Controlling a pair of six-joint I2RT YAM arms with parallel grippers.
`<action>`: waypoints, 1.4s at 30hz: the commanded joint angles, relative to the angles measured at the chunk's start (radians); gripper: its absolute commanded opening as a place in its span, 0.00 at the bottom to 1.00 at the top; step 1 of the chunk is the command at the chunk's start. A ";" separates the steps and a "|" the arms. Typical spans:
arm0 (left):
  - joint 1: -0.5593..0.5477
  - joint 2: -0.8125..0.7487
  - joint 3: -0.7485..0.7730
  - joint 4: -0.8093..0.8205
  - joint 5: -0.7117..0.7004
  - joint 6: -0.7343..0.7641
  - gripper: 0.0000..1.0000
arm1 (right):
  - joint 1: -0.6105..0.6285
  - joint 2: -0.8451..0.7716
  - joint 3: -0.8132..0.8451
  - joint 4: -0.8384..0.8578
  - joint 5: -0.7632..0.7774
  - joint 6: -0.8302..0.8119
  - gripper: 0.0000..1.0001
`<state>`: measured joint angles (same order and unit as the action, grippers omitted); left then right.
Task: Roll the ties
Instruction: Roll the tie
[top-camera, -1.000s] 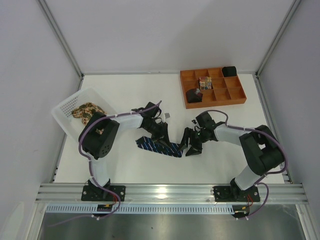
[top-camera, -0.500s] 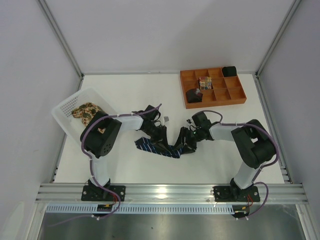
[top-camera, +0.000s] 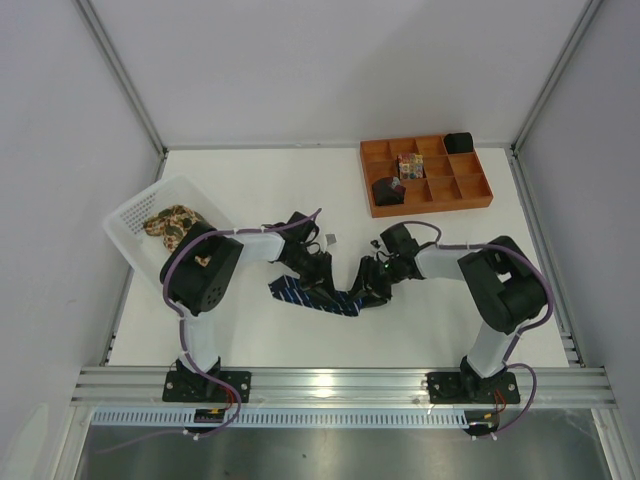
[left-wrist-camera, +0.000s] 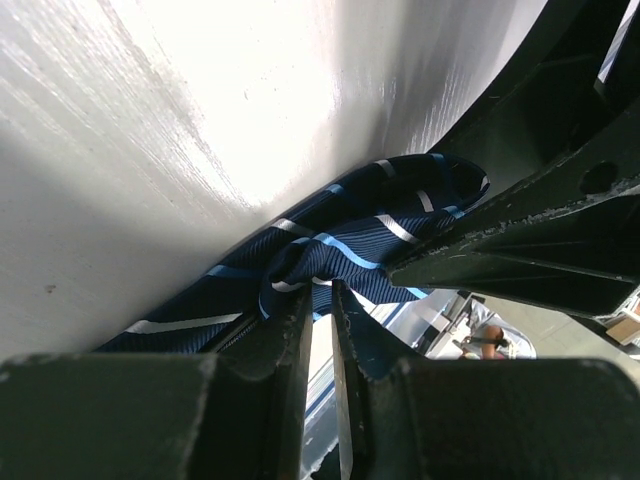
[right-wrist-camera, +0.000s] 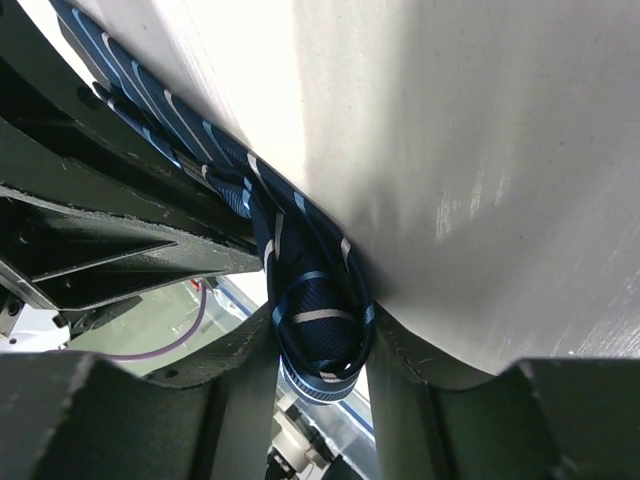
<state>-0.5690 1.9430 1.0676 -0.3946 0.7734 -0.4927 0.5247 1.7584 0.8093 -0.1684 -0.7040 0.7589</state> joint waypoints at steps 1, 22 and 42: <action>0.000 0.002 -0.021 0.010 -0.023 0.029 0.19 | 0.008 0.010 0.048 -0.051 0.032 -0.032 0.42; -0.014 0.004 -0.051 0.060 -0.017 -0.007 0.19 | -0.005 -0.016 0.039 -0.149 0.015 -0.113 0.63; -0.014 0.002 -0.049 0.053 -0.020 0.002 0.20 | 0.032 0.030 0.065 -0.094 0.000 -0.069 0.43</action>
<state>-0.5720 1.9430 1.0355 -0.3401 0.8005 -0.5190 0.5507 1.7706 0.8413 -0.2668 -0.7158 0.6884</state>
